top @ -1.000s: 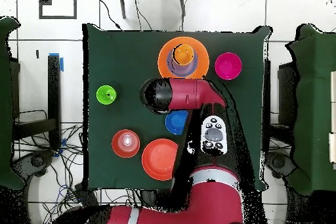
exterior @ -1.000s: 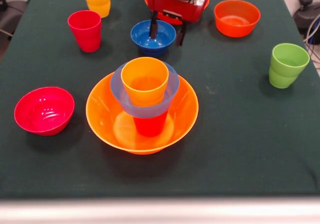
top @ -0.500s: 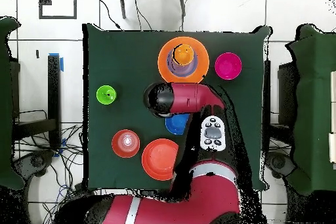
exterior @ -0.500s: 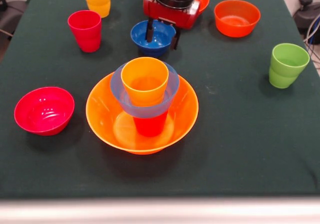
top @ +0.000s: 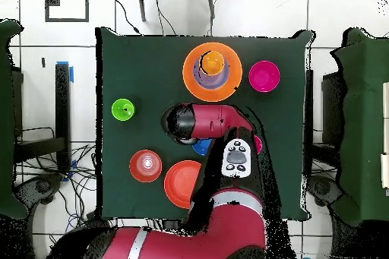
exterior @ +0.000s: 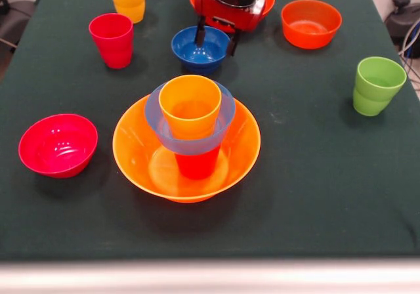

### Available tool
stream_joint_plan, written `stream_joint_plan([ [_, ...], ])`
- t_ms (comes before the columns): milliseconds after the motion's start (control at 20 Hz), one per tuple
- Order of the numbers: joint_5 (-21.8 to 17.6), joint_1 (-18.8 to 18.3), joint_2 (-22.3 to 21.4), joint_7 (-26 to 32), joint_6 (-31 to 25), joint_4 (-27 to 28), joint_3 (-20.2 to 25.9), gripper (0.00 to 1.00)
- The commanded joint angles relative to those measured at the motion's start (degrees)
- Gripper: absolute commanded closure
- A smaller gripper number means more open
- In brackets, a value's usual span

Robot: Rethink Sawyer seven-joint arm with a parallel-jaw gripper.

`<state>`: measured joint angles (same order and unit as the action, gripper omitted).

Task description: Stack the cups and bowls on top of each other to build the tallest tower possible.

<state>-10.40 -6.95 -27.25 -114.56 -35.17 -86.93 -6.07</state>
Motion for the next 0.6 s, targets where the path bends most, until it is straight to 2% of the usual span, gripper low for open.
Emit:
stream_joint_plan([
  [50, -2.1, 1.0, 1.0, -3.8, 3.6, -3.0, 2.6, 0.00],
  [600, -1.9, 0.4, 4.3, -3.7, 6.8, -1.4, 3.3, 0.00],
])
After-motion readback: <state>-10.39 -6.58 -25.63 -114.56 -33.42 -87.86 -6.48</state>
